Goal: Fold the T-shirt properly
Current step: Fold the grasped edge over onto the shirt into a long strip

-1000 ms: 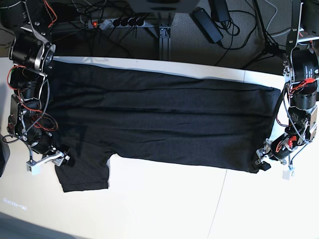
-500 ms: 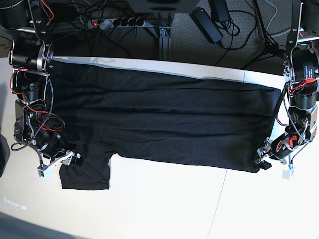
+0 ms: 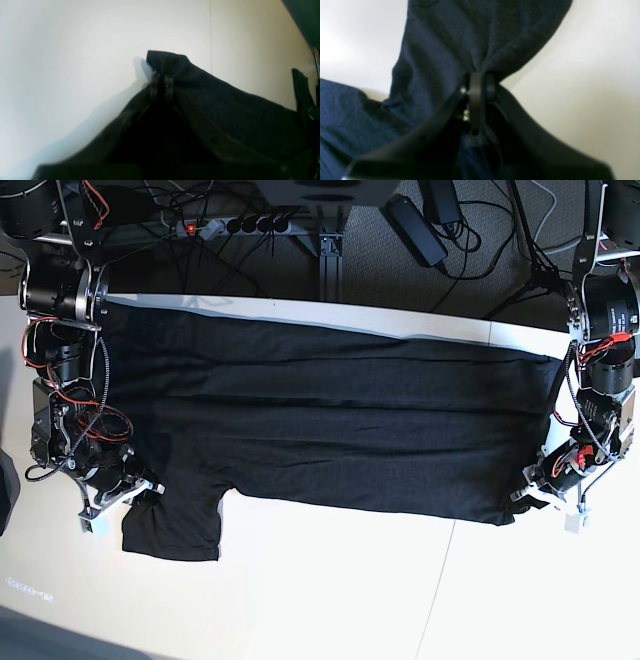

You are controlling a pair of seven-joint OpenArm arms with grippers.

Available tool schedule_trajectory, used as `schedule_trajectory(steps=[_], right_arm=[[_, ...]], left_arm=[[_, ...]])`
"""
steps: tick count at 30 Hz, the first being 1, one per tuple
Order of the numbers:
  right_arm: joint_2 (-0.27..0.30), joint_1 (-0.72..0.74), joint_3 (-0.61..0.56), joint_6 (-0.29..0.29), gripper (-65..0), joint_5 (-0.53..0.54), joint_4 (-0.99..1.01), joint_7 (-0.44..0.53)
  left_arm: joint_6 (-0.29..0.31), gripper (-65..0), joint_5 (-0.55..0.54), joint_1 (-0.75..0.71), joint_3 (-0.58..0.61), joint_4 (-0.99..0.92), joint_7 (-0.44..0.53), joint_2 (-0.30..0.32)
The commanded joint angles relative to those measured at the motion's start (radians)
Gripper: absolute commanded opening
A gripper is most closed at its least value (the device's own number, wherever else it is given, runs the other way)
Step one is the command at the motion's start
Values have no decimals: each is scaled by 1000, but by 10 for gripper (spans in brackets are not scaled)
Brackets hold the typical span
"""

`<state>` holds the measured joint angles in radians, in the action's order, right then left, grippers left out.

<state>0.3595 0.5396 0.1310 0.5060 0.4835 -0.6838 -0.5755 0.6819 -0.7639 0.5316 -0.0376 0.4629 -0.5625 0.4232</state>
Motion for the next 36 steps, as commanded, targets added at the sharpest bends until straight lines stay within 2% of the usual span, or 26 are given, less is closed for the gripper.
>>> schedule_trajectory(steps=[1,4,8,12,18,23,31,36], right_arm=[[6,14,-2,63,-650,-12,-21,-24],[11,13,-2,67,-650,-4,-61,-48],[30,-18,-2,67,-650,75,-170,-140],[72,-97,-2,67,-650,130,-332,-155],[128,-236,25,66,-650,126,-578,-156],[150,-334,114,66,-650,130,-724,-190],[161,-443,281,67,-650,233,-794,-240],[161,-488,328,68,-650,281,-842,-267]], left_arm=[[16,-650,14,9,5,2,-46,9],[16,-650,-39,9,5,14,-72,19],[16,-650,-171,5,5,72,-202,48],[16,-650,-298,-32,5,209,-292,99],[16,-650,-352,-138,5,424,-318,180],[16,-650,-387,-226,2,549,-348,237],[16,-650,-428,-348,-30,675,-394,310],[16,-650,-433,-429,-30,754,-410,314]])
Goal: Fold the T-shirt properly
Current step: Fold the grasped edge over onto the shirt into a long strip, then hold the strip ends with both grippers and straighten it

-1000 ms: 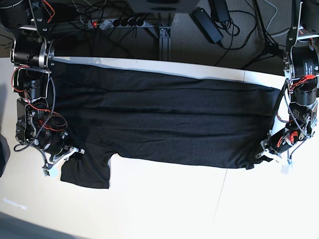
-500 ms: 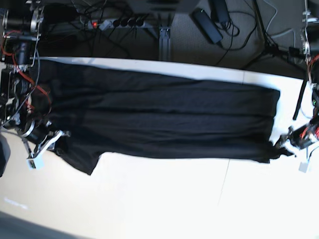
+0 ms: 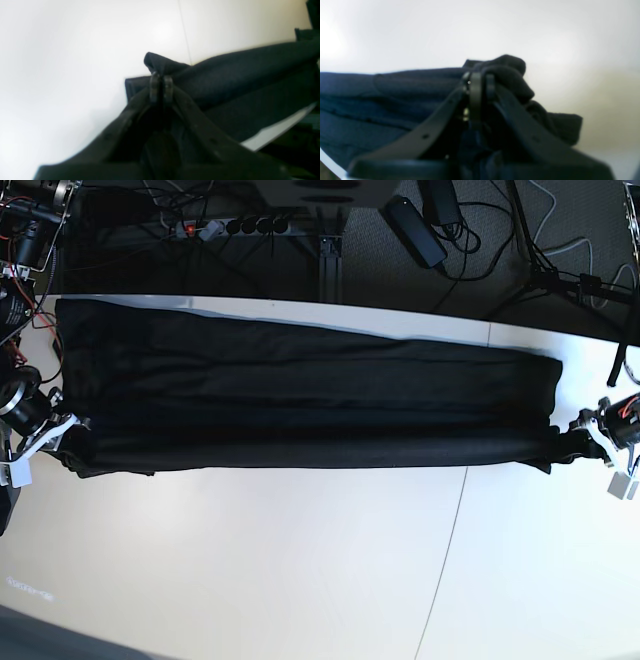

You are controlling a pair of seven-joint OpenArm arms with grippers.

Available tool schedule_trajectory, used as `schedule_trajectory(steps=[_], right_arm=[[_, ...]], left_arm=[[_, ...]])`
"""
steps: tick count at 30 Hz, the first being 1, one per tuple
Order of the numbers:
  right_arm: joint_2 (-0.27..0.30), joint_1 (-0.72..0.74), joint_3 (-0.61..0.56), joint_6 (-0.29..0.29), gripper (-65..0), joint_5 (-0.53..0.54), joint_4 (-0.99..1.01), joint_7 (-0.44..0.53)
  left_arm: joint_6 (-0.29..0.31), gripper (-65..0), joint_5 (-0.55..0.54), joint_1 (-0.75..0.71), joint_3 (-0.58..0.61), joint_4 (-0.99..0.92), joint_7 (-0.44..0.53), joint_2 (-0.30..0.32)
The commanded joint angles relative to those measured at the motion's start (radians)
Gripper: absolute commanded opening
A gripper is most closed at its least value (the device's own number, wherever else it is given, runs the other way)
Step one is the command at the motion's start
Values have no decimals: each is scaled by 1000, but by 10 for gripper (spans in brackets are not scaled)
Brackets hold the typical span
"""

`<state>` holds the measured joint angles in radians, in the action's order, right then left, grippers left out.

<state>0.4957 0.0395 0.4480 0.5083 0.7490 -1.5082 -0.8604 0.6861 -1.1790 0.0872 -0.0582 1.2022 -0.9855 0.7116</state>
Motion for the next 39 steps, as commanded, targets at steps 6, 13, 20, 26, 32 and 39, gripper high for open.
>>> schedule_trajectory(steps=[6,13,20,26,32,39], right_arm=[[22,-51,15,65,-650,26,-104,-8],[13,-136,16,64,-650,26,-186,-29],[-30,-237,36,64,-650,26,-278,-31],[-96,-301,49,64,-650,30,-336,-31],[-149,-337,50,64,-650,34,-340,-31],[-178,-391,50,64,-650,37,-341,-34]], left_arm=[[12,-650,-17,-34,-10,61,13,25],[12,-650,-14,-48,-10,61,8,25],[12,-650,-15,-66,-10,61,8,25],[12,-650,-15,-77,-10,61,8,25],[12,-650,-18,-77,-10,61,8,25],[12,-524,-26,-77,-10,61,8,25]])
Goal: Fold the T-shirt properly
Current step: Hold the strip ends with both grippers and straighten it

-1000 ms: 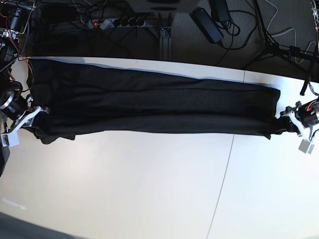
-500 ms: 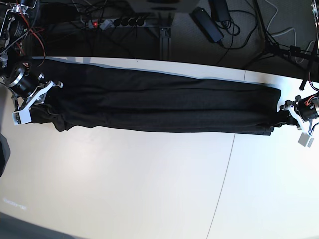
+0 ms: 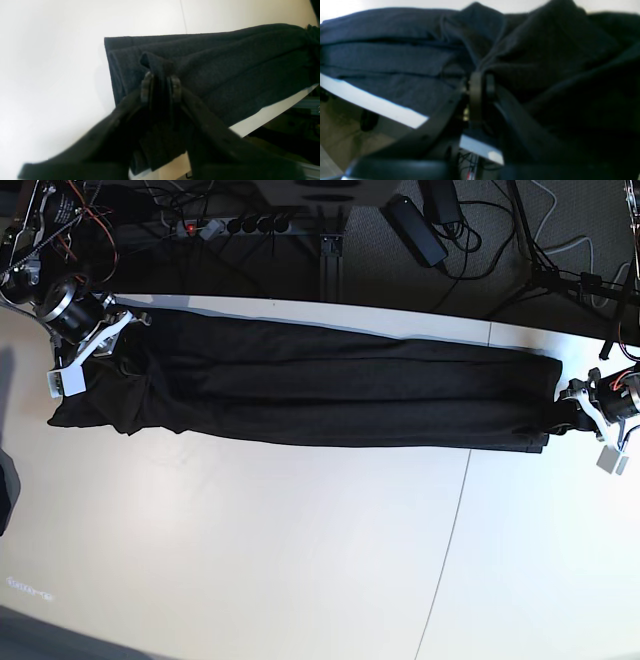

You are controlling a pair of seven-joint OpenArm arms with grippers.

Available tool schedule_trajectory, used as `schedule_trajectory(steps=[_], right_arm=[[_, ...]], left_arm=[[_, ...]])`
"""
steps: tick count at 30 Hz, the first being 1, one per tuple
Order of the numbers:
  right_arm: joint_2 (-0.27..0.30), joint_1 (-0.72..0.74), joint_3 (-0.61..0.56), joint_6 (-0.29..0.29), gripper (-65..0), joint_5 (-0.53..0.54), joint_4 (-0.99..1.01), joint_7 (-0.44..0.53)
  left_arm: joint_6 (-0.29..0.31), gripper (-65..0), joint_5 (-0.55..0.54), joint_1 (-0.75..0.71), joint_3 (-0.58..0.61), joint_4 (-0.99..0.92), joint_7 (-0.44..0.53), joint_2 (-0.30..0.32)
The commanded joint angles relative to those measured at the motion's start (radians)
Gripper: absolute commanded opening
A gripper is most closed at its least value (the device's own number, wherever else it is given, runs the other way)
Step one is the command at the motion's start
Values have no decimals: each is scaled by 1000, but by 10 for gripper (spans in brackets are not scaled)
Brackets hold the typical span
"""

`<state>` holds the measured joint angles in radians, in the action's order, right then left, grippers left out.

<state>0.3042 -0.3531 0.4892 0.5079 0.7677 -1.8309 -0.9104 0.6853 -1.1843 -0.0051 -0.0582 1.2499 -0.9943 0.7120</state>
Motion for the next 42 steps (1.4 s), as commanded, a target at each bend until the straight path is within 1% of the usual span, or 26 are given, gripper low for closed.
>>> schedule_trajectory(steps=[1,5,10,11,13,14,15,16,20,21,24,25,26,27,28,29,31,35,37,38,40,42], right_arm=[[11,-5,9,64,-650,18,-19,16],[8,-21,9,65,-650,15,-18,19],[9,-22,9,65,-650,-44,-18,16],[9,-22,9,64,-608,-50,-18,7],[9,-22,9,65,-458,-30,-19,-27],[9,-23,9,65,-414,-10,-19,-34],[9,-23,9,65,-394,7,-19,-37],[9,-22,9,65,-394,16,-19,-37],[8,-22,9,65,-394,26,-45,-34],[8,-21,9,65,-394,26,-61,-28],[8,-19,9,64,-396,25,-123,20],[8,-17,9,64,-413,25,-143,34],[9,-13,9,64,-459,25,-159,46],[9,-6,9,64,-531,25,-168,50],[9,0,9,64,-621,21,-169,50],[8,8,9,64,-650,14,-169,50],[8,20,9,65,-650,-21,-168,64],[9,29,9,64,-650,-120,-144,160],[9,35,9,64,-650,-125,-105,167],[9,41,9,64,-650,-126,-78,166],[9,56,9,64,-650,-127,-14,167],[9,68,9,64,-650,-127,56,167]], left_arm=[[13,-524,-24,16,-10,13,17,25],[13,-524,-32,16,-10,13,18,25],[13,-524,-32,16,-10,13,18,25],[13,-524,-32,16,-10,13,18,25],[13,-524,-31,16,-10,13,18,25],[13,-524,-31,16,-10,13,18,25],[13,-524,-31,16,-10,13,18,25],[13,-517,-31,16,-10,13,18,25],[13,-393,-23,16,-10,13,18,25],[13,-375,-20,16,-10,13,18,25],[13,-365,-7,16,-10,13,18,26],[13,-365,-8,16,-10,13,21,29],[13,-365,-8,16,-10,13,23,31],[13,-365,-8,16,-10,13,25,35],[13,-365,-5,17,-10,13,25,39],[13,-365,-1,18,-10,13,24,43],[13,-365,17,21,-10,13,25,52],[13,-354,32,21,-10,13,25,58],[13,-331,53,21,-10,13,30,58],[13,-330,59,21,-10,13,39,58],[13,-329,83,21,-10,13,74,58],[13,-330,137,18,-10,13,114,55]])
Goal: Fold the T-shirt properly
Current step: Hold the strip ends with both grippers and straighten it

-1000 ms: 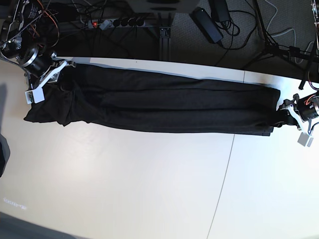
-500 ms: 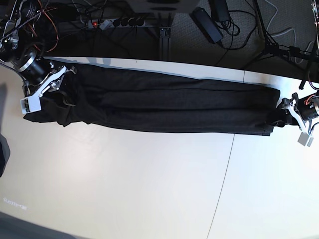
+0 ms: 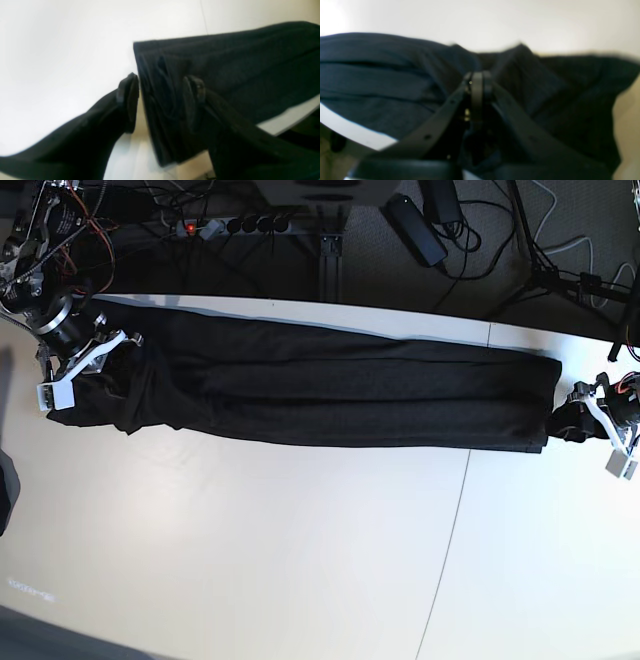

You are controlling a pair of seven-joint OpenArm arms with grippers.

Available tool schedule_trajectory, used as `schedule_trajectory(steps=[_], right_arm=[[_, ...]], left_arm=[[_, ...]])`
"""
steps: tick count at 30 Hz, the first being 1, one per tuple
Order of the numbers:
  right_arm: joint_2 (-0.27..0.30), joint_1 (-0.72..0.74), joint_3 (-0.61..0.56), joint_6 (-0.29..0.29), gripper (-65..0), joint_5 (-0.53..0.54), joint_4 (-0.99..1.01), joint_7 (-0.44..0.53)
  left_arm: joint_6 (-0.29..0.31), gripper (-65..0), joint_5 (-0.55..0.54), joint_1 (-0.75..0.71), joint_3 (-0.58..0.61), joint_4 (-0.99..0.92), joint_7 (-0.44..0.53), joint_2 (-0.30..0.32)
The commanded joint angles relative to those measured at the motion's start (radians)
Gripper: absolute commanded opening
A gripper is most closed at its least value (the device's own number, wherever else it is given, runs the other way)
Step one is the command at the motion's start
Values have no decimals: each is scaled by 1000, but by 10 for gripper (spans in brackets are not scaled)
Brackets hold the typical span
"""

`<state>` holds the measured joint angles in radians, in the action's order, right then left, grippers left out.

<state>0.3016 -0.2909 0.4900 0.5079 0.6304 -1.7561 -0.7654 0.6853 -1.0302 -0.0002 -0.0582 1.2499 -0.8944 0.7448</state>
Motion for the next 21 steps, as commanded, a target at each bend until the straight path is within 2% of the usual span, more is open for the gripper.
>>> schedule_trajectory(steps=[1,7,11,17,21], right_arm=[[11,11,8,64,-650,13,13,21],[11,16,8,65,-650,34,117,21],[11,16,8,65,-650,51,126,21],[11,19,8,65,-650,51,126,22],[11,19,8,65,-650,51,126,21]], left_arm=[[13,-329,7,13,-10,10,24,22],[13,-329,1,-10,-10,-9,22,19],[13,-329,-32,-39,-10,-9,15,14],[13,-330,-25,-47,-10,-9,17,-5],[-12,-330,18,-26,-74,-9,19,-5]])
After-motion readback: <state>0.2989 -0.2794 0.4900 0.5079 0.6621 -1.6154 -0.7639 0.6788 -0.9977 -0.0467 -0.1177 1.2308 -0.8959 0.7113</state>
